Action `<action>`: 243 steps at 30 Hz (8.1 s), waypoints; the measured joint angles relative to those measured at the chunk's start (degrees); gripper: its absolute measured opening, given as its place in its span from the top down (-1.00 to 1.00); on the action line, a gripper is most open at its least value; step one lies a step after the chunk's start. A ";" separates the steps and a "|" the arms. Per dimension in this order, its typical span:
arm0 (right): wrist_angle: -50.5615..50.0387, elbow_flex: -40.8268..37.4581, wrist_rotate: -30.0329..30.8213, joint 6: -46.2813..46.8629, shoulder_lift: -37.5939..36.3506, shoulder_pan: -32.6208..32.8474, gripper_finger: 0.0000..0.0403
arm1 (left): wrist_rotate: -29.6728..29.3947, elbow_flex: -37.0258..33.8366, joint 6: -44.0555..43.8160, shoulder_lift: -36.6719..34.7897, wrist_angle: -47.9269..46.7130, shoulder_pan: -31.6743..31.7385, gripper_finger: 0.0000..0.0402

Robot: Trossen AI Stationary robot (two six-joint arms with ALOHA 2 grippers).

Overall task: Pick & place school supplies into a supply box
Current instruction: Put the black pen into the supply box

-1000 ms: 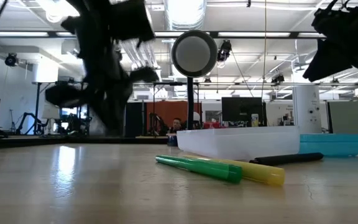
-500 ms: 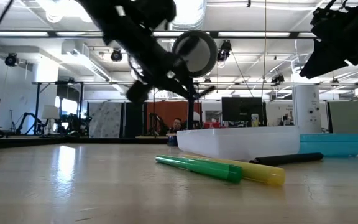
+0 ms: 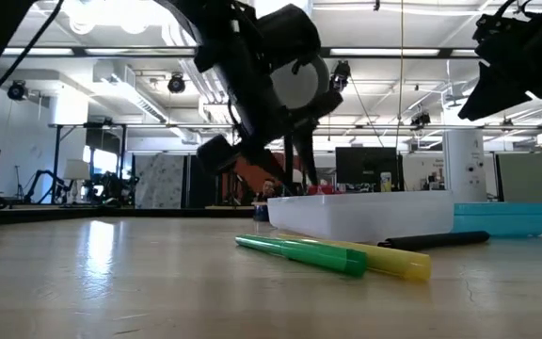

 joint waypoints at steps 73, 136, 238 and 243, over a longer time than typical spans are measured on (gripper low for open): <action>18.49 6.54 -12.10 -16.90 25.68 0.00 0.05 | 6.51 -29.79 60.22 -20.43 -15.30 -35.63 0.44; 17.50 7.82 -2.37 4.52 17.17 -5.64 0.05 | 1.79 -28.53 2.92 -14.21 43.93 -2.11 0.96; 12.73 5.51 -6.63 19.85 16.91 -10.70 0.05 | 7.78 -35.41 8.73 -18.84 30.64 -4.34 0.96; 12.85 5.51 -6.61 18.19 16.48 -10.88 0.05 | 5.05 -33.68 2.89 -18.96 44.36 0.87 0.96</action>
